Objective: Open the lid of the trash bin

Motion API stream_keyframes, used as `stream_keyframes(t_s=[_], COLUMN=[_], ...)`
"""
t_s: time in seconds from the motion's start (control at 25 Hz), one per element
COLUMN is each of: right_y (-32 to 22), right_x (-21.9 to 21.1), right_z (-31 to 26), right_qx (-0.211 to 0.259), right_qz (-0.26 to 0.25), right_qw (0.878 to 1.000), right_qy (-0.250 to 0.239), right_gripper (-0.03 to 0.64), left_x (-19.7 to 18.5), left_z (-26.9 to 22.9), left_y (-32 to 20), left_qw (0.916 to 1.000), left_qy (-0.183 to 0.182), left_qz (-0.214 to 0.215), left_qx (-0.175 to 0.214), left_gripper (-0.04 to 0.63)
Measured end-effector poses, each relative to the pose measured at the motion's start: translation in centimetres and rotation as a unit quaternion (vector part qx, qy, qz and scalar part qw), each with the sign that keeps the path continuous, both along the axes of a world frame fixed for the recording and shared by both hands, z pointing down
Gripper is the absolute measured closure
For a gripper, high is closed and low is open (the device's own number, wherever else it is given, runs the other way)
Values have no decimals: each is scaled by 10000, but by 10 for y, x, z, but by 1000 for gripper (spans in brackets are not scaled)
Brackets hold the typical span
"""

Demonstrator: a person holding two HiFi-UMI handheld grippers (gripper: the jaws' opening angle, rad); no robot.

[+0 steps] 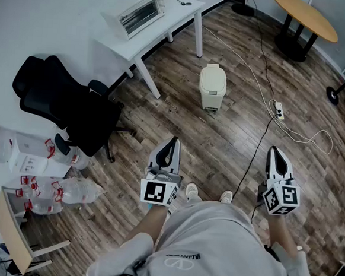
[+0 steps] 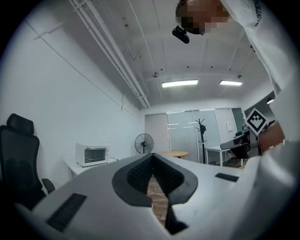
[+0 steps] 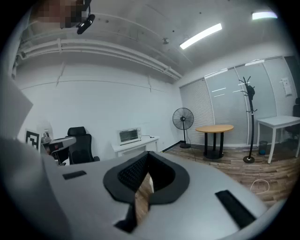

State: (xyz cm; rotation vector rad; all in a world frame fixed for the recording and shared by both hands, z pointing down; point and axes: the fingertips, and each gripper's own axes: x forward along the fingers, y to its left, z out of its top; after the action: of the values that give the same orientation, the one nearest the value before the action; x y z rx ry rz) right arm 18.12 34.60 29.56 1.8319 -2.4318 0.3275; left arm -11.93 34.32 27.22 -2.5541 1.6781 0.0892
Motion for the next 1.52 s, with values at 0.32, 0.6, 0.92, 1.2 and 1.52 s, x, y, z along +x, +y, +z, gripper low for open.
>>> stream_keyframes(t_s=[0.32,0.6,0.92,1.2,1.52], right_y=[-7,-10,-8,-38,-115], right_x=[-25,-55,-80,-72,-57], right_z=[-2,-4,10,16,24], right_qx=[9,-22,-116,-145,-237], right_qz=[-62,-17,85,94,-226], right_qw=[9999,10000,9998,9998,9994], right_qy=[104,46,156,32,-130], right_gripper=[601,600,600,600,600], left_x=[-10,-24,-39,-21,14], left_z=[2,7,21,30,29], left_y=[-7,-17,-27,-53,-120], left_qw=[9999,9988,9974,9965,9970], left_qy=[72,285,302,266,188], left_qz=[138,390,630,711,640], left_qx=[0,-89,-202,-349,-399], left_gripper=[597,597,597,597,597])
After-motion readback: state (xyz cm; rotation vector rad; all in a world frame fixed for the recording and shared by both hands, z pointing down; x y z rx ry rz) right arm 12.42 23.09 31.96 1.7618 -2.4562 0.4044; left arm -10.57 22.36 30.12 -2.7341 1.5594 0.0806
